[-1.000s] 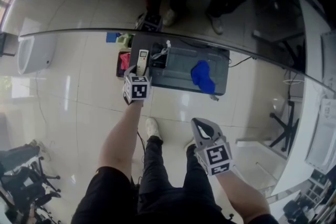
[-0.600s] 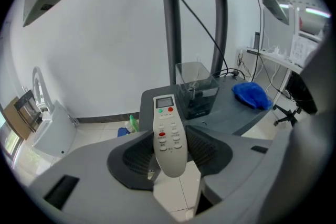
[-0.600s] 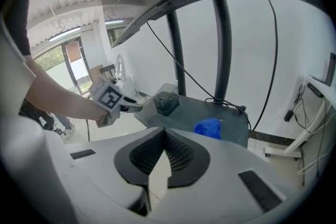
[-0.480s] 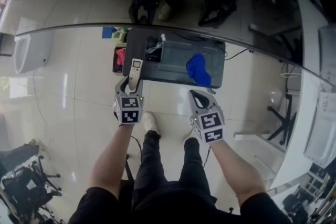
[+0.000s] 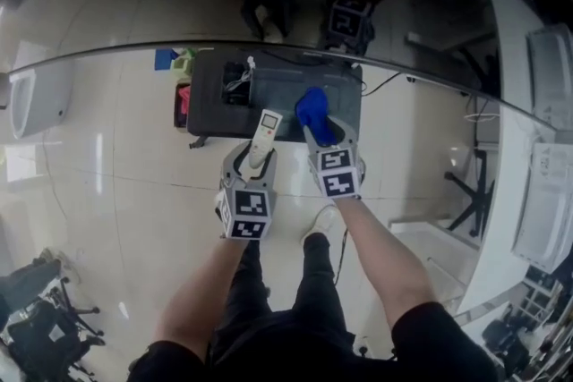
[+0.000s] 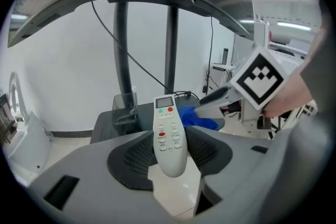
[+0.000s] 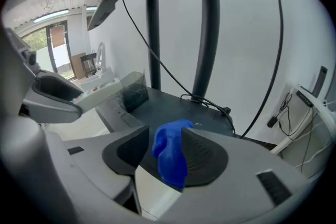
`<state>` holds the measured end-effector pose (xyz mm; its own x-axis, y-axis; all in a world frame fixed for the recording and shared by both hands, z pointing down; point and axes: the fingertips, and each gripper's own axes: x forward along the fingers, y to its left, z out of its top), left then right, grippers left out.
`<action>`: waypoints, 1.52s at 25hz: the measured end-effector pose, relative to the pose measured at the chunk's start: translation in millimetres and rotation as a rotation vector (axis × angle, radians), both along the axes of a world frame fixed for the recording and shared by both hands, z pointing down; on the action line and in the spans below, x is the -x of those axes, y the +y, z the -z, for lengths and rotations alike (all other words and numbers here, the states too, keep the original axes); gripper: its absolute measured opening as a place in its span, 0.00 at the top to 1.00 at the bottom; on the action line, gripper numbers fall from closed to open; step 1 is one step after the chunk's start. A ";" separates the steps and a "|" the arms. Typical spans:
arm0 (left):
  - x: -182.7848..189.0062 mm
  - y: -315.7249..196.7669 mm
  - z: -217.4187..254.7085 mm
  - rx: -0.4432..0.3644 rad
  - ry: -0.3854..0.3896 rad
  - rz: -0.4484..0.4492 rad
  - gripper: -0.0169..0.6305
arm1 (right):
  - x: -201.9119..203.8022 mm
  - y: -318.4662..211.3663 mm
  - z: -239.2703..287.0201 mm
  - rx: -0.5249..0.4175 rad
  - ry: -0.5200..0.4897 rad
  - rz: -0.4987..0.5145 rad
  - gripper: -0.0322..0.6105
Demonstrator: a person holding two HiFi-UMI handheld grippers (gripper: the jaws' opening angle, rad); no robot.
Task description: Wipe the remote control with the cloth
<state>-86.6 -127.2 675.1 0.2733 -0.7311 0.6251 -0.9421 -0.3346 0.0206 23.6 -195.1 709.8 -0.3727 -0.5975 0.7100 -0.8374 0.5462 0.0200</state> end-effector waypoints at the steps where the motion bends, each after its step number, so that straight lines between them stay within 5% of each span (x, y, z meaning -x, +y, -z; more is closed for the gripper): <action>1: -4.3 -1.6 -0.2 -0.001 -0.007 -0.017 0.67 | -3.6 -6.3 -8.9 0.009 0.018 -0.005 0.62; 12: -18.2 -1.2 6.8 -0.007 -0.070 -0.085 0.67 | -3.6 -33.8 -79.1 0.170 0.111 0.038 0.60; 16: -17.6 -0.9 14.7 -0.020 -0.086 -0.105 0.67 | -12.3 -30.4 -69.3 0.180 0.109 0.017 0.77; 22: -17.8 7.0 43.4 -0.071 -0.122 -0.137 0.67 | -21.8 -4.7 40.9 0.014 -0.053 0.026 0.78; 28: -29.4 13.4 88.7 -0.163 -0.210 -0.217 0.67 | 1.2 51.6 191.9 -0.160 -0.173 0.211 0.78; 32: -41.2 20.1 122.7 -0.221 -0.242 -0.268 0.67 | 33.8 97.9 235.4 -0.182 -0.152 0.411 0.78; 38: -61.5 37.6 170.2 -0.325 -0.295 -0.339 0.67 | 59.5 135.0 248.1 -0.169 -0.025 0.573 0.78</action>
